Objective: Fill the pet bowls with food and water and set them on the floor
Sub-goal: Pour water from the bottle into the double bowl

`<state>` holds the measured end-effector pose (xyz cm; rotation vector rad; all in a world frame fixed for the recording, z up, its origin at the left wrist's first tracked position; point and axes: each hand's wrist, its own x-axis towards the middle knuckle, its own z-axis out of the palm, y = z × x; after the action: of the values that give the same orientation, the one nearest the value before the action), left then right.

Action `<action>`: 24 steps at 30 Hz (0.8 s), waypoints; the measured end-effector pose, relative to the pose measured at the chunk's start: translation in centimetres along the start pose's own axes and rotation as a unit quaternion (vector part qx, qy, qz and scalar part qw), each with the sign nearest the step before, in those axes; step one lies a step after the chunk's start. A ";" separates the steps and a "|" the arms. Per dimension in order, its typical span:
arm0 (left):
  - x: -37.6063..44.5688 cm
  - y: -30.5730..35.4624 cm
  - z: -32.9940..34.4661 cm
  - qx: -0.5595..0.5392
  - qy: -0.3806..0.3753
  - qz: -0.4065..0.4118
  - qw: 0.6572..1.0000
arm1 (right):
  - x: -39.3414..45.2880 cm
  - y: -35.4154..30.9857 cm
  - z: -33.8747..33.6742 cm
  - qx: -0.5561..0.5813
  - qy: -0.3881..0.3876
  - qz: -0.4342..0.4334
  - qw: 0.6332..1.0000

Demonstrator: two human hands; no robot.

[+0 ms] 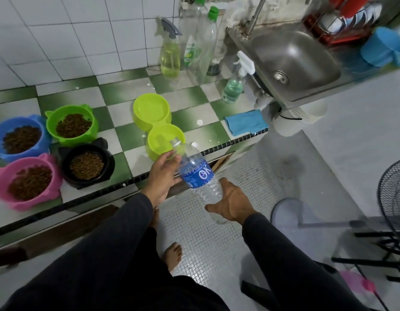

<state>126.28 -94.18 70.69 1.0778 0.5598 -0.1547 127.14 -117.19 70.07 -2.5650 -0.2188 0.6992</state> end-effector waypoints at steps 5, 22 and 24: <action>1.5 -0.2 -0.5 -0.014 0.011 -0.027 0.999 | 1.3 -0.3 -0.7 -0.027 -0.018 -0.002 0.999; 4.2 -0.4 -0.9 -0.046 0.037 -0.079 0.995 | 3.2 -0.3 -1.9 -0.055 -0.050 -0.001 0.997; 4.3 -0.6 -0.9 -0.046 0.034 -0.079 0.995 | 3.1 -0.4 -2.1 -0.060 -0.053 -0.001 0.997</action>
<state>129.38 -93.02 67.72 0.9510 0.7082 -0.2283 130.86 -116.87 70.46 -2.6429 -0.3080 0.8458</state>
